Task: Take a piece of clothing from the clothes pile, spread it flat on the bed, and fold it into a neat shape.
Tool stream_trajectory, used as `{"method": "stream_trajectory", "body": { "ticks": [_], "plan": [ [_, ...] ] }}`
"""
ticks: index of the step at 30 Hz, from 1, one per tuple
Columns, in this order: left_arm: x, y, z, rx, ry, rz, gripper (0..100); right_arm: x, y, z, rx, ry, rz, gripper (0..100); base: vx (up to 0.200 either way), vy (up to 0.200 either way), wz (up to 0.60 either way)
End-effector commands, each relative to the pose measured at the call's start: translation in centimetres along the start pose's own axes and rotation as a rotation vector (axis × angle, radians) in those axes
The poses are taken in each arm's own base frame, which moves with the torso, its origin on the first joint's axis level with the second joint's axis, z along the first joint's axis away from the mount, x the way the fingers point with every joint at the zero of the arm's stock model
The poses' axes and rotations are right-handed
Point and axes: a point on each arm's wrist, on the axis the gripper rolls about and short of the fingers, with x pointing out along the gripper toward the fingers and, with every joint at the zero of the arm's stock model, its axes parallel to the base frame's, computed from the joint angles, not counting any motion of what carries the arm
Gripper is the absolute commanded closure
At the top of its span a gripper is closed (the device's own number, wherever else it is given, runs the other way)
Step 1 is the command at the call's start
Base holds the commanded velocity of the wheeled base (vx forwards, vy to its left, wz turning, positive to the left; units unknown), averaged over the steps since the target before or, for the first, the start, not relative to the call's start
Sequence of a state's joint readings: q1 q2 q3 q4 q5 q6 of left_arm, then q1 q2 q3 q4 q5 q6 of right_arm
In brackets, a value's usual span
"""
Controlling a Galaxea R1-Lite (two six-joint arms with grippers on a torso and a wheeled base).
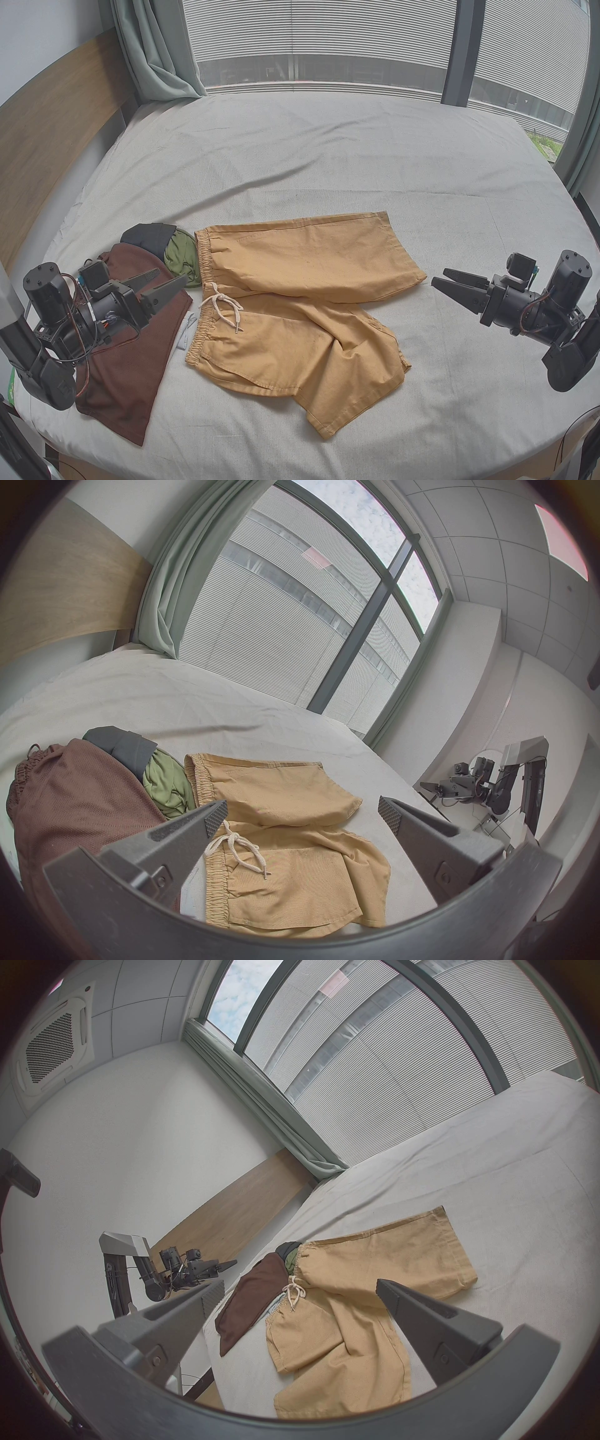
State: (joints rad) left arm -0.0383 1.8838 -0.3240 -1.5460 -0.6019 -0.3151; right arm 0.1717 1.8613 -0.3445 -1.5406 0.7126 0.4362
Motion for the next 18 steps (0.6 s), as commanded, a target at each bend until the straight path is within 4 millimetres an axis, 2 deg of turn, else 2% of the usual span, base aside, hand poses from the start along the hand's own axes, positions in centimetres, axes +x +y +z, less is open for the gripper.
{"method": "stream_trajectory", "body": {
  "ticks": [1,9,13,18],
  "plan": [
    [-0.1,-0.1,-0.4,0.007,0.014,-0.003,0,-0.3,0.1,-0.3,0.009,0.008,-0.009,0,0.000,0.000,0.00],
    [0.1,0.7,-1.0,0.057,0.034,0.020,0,0.5,0.6,-0.6,0.004,0.012,0.002,0,0.000,0.000,0.00],
    [-0.2,1.5,-1.3,0.149,0.047,0.033,0,0.4,0.6,-0.6,0.006,0.011,-0.004,0,0.000,0.000,0.00],
    [-0.5,1.9,-1.6,0.163,0.066,0.024,0,0.2,0.3,-0.5,0.005,0.005,-0.016,0,0.000,0.000,0.00]
  ]
}}
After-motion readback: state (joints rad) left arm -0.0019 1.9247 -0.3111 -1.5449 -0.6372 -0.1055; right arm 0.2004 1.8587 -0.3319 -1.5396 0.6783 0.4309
